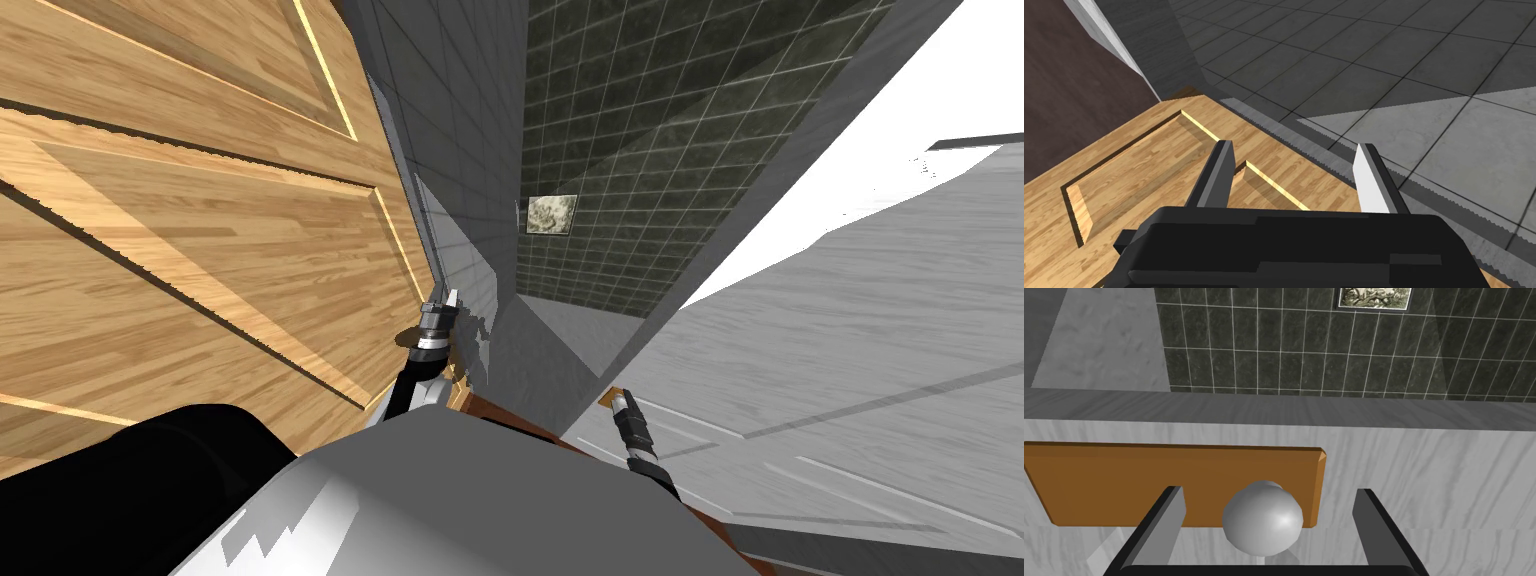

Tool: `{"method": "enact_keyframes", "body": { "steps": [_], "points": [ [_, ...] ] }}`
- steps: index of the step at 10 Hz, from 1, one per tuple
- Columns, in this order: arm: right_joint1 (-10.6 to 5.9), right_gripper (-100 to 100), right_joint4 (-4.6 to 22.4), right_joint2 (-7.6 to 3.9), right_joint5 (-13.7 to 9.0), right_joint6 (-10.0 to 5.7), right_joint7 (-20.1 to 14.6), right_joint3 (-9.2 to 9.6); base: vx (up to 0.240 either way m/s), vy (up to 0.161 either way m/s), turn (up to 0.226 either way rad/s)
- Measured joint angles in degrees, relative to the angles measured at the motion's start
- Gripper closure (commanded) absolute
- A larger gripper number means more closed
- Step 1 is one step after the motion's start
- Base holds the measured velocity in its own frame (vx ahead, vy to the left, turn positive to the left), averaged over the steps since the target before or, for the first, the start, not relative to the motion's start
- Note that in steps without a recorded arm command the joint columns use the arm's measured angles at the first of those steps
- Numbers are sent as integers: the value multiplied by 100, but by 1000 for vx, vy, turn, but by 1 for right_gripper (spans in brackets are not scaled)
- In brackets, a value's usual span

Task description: Pull the door open

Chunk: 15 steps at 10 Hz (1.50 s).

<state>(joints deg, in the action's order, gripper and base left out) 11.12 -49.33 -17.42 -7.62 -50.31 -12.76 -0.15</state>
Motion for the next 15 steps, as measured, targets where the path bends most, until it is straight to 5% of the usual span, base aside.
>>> {"method": "enact_keyframes", "body": {
  "steps": [6, 15],
  "points": [
    [-10, 100, -6, -2, 3, 39, 6, 3, -23, -1, 23],
    [481, 100, -92, -455, 161, -499, -462, 396, -182, -40, 107]
  ]
}}
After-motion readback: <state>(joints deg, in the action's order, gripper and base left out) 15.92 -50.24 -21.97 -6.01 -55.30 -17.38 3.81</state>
